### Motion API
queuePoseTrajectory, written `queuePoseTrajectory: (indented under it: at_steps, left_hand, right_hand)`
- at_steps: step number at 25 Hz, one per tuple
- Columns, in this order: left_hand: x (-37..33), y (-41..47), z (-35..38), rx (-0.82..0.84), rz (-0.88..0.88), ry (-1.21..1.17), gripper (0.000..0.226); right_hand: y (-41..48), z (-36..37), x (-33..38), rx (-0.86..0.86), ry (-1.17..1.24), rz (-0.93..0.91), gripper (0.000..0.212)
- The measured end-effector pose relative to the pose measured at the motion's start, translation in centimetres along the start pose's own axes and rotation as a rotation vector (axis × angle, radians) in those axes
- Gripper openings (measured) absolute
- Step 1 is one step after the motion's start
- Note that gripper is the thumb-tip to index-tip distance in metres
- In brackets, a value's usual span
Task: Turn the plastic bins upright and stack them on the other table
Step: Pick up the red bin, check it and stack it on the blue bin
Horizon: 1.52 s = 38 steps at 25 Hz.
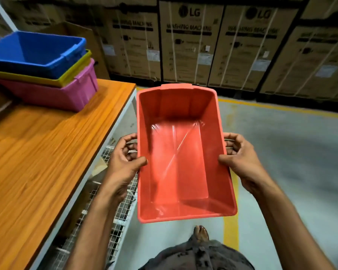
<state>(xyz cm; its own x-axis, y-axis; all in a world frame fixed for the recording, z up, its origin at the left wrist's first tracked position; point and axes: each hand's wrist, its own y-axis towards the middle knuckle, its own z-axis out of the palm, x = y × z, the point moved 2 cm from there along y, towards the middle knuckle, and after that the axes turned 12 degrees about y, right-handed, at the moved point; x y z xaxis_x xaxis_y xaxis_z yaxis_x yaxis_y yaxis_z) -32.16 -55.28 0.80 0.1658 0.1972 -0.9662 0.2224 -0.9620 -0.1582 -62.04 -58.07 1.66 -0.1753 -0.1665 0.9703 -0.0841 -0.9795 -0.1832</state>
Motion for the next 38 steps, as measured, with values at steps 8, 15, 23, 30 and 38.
queuePoseTrajectory:
  at_steps: [8,15,23,30,38]
  left_hand:
    - [-8.7,12.5,7.6,-0.241,0.162,-0.009,0.074]
    - [-12.2,23.5,6.9,-0.5,0.316,0.004,0.069]
    - [-17.7,31.0,4.4,-0.753,0.405,0.096,0.073]
    - [-23.5,32.8,1.9,-1.046,0.392,0.149,0.067]
    - [-27.8,32.3,-1.7,-1.302,0.371,0.248,0.06]
  right_hand:
    - [18.5,-1.0,9.8,0.137,-0.066,-0.221,0.067]
    - [31.7,5.2,13.0,0.267,-0.095,-0.359,0.063]
    - [41.7,11.9,18.0,0.444,-0.001,-0.451,0.064]
    - [49.5,19.6,23.4,0.803,-0.003,-0.445,0.062]
    - [52.9,30.5,26.8,1.071,0.019,-0.509,0.061]
